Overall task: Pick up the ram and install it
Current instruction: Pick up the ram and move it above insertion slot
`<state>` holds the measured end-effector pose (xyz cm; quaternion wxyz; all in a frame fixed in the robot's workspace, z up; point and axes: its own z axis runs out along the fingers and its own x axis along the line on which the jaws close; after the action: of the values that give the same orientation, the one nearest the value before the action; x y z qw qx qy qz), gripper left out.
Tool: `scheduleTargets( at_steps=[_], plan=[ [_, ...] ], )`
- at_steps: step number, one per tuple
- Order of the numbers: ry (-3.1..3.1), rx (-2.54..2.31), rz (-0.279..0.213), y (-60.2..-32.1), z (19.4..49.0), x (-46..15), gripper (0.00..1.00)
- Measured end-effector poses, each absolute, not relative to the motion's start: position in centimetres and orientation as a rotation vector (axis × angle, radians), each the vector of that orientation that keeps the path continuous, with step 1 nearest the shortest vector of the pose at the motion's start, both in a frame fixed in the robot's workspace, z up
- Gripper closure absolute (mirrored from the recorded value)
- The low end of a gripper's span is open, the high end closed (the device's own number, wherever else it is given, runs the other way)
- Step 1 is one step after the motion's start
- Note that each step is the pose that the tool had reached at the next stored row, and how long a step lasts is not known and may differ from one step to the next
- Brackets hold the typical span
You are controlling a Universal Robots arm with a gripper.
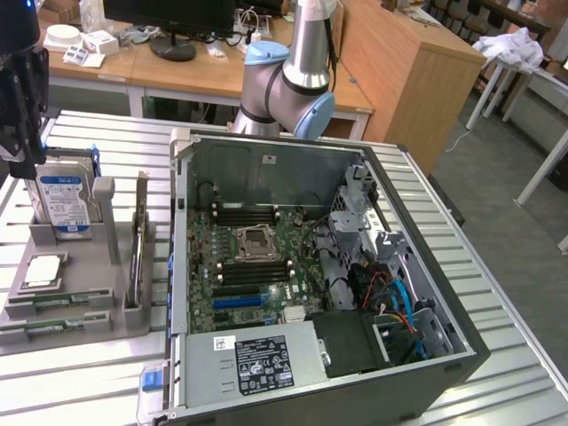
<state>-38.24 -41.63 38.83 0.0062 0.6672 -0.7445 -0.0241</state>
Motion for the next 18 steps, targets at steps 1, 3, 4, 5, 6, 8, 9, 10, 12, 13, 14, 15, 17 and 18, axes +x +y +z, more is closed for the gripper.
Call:
scheduleTargets(
  at_steps=[1,3,4,5,6,8,9,10,12,13,14,15,17,18],
  plan=[
    [-2.330,2.088,-0.075,-41.6,38.8,-38.2,0.70],
    [-2.330,2.088,-0.075,-41.6,38.8,-38.2,0.70],
    [-2.330,2.088,-0.075,-41.6,38.8,-38.2,0.70],
    [-2.330,2.088,-0.075,-41.6,38.7,-38.2,0.70],
    [-2.330,2.088,-0.075,-41.6,38.6,-38.2,0.70],
    [-2.330,2.088,-0.075,-41.6,38.3,-38.2,0.70],
    [-2.330,2.088,-0.075,-41.6,38.2,-38.2,0.70],
    [-2.330,2.088,-0.075,-41.6,38.0,-38.2,0.70],
    [-2.330,2.088,-0.075,-41.6,37.6,-38.2,0.70],
    [-2.330,2.088,-0.075,-41.6,37.4,-38.2,0.70],
    [-2.330,2.088,-0.075,-41.6,37.3,-38.2,0.70],
    [-2.330,2.088,-0.075,-41.6,37.1,-38.2,0.70],
    [-2.330,2.088,-0.075,-41.6,36.7,-38.2,0.70],
    [-2.330,2.088,-0.075,-41.6,36.5,-38.2,0.70]
  ],
)
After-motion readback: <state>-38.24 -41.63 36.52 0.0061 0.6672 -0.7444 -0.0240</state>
